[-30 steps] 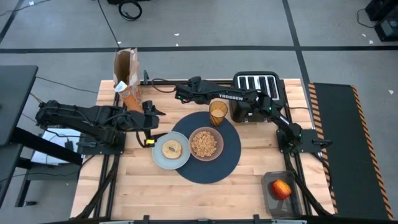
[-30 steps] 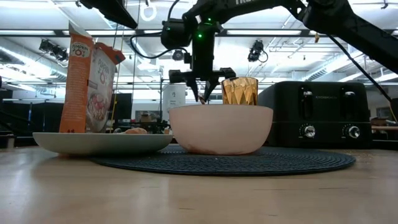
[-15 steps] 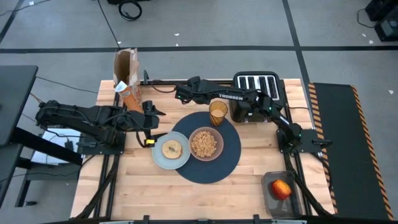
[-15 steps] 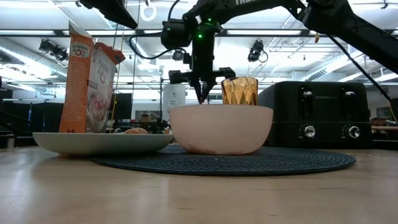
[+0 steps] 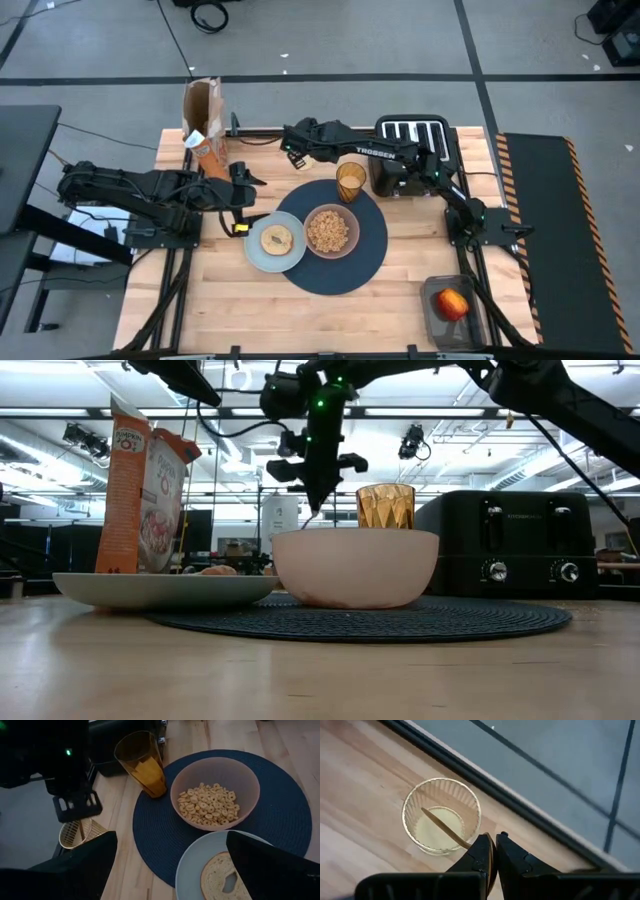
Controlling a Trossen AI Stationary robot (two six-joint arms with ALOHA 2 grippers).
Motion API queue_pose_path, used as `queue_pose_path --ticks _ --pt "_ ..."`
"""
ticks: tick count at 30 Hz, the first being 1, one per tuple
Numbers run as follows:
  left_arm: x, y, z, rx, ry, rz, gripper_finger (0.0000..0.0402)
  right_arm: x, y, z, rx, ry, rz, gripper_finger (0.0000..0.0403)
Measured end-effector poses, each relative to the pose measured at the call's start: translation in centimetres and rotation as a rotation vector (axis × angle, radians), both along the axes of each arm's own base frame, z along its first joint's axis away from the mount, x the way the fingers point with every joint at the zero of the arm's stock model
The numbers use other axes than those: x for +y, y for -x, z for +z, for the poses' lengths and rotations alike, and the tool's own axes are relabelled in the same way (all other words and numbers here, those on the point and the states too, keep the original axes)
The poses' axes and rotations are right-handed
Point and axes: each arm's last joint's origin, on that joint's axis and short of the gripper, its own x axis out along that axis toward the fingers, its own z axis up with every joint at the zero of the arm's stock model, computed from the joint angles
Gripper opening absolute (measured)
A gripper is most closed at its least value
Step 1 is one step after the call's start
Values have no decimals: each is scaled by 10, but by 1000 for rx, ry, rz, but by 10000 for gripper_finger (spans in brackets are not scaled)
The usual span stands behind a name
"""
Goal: Arrange a breakfast setting
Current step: Put the gold spoon on the right of the orange bowl
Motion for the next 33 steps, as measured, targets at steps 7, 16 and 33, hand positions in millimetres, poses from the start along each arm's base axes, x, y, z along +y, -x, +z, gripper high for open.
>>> queue_pose_path --ticks 7,16,33 --pt "0 0 0 -2 0 0 382 -4 5 4 157 17 172 26" --pt "0 -1 1 -10 1 1 382 -11 8 7 444 133 416 25" --pt "1 3 5 -48 11 6 382 -10 18 18 685 225 526 26"
